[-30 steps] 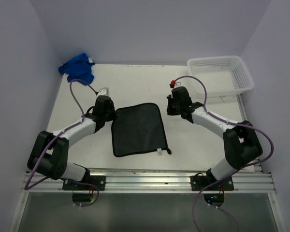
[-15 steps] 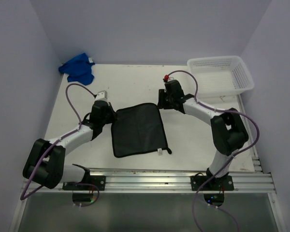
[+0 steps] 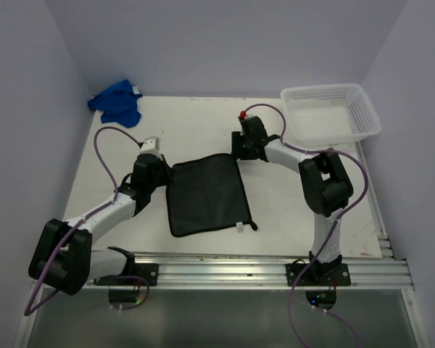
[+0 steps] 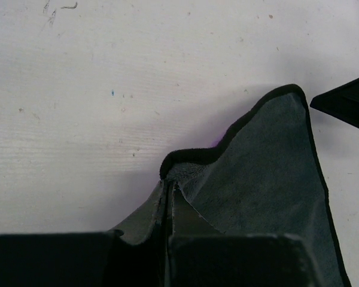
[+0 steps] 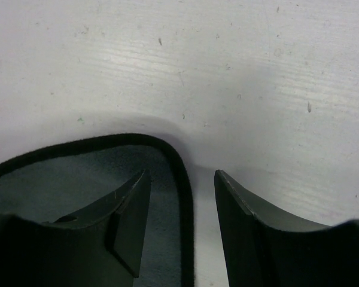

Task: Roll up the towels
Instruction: Fold the towel

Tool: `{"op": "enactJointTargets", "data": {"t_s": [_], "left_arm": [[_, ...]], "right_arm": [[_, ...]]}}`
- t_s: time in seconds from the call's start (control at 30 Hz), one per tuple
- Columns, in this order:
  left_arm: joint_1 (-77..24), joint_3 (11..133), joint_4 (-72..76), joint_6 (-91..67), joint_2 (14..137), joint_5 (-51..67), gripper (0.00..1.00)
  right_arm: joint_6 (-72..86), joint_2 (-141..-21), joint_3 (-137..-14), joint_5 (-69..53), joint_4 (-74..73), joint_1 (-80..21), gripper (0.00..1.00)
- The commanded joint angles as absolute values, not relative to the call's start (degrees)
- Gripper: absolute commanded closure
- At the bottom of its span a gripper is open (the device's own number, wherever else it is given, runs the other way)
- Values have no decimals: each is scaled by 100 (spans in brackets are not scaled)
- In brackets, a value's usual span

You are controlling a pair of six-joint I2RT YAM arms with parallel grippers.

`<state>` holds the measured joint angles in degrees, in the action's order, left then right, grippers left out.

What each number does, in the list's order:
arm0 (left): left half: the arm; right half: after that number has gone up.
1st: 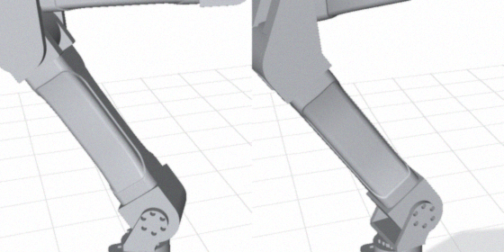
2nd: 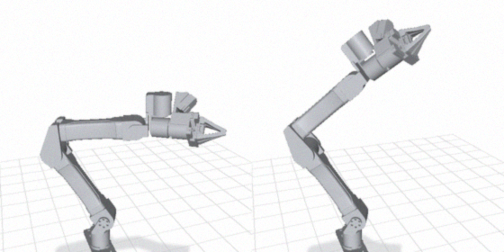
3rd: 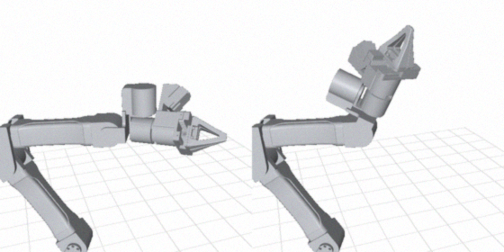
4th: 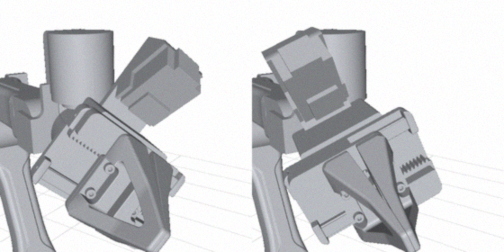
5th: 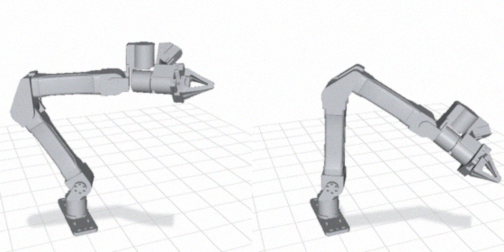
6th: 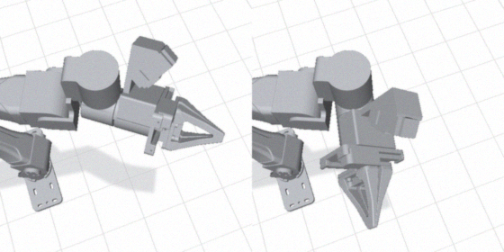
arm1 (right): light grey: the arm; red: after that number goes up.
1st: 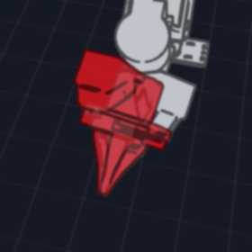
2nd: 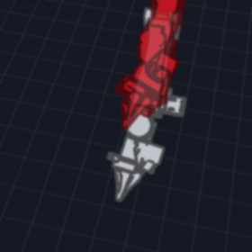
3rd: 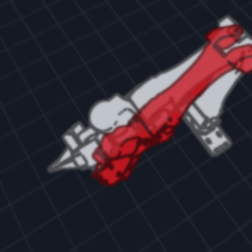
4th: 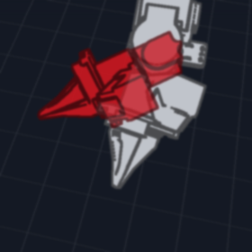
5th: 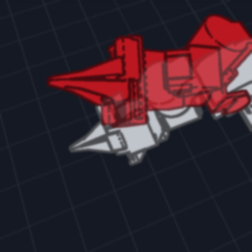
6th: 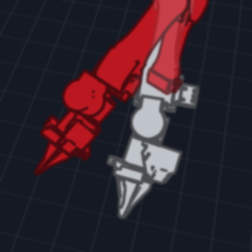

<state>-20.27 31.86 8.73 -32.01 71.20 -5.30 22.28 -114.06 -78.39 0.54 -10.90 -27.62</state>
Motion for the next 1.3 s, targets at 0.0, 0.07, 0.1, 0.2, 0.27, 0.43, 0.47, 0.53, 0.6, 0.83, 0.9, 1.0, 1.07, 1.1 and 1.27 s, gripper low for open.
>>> {"op": "enactJointTargets", "data": {"t_s": [0.0,0.07,0.1,0.2,0.27,0.43,0.47,0.53,0.6,0.83,0.9,1.0,1.07,1.1,1.27], "left_arm": [[-2013,3182,1107,-2980,7049,-606,100],[-2013,3190,1107,-2962,7040,-580,100],[-2013,3208,1107,-2962,7049,-589,100],[-2013,3252,1081,-2944,7101,-580,100],[-2013,3278,1072,-2936,7145,-580,100],[-2013,3322,1046,-2944,7295,-597,100],[-2013,3331,1046,-2953,7304,-606,100],[-2013,3357,1028,-2962,7365,-615,100],[-2013,3392,1020,-2971,7418,-615,100],[-2013,3524,1002,-3050,7620,-589,100],[-2013,3559,993,-3067,7664,-580,100],[-2013,3603,984,-3067,7708,-589,100],[-2013,3621,984,-3067,7725,-598,100],[-2013,3630,984,-3067,7734,-598,100],[-2013,3665,949,-3076,7761,-606,100]], "right_arm": [[2101,-11610,-8086,-114,-1020,-2716,49],[2074,-11715,-8164,-123,-1011,-2716,49],[2066,-11812,-8200,-132,-1028,-2716,49],[2030,-11944,-8323,-210,-1046,-2725,49],[2021,-11988,-8306,-316,-1002,-2733,50],[2030,-12050,-8244,-431,-896,-2733,53],[2022,-12085,-8244,-422,-914,-2733,53],[2004,-12120,-8235,-369,-958,-2751,56],[1995,-12155,-8200,-334,-984,-2760,58],[1925,-12331,-8235,-202,-1098,-2874,69],[1898,-12357,-8244,-185,-1125,-2874,76],[1881,-12340,-8279,-158,-1195,-2883,88],[1863,-12270,-8271,-123,-1195,-2883,95],[1863,-12243,-8271,-123,-1204,-2883,100],[1846,-12068,-8288,-35,-1283,-2892,100]]}}
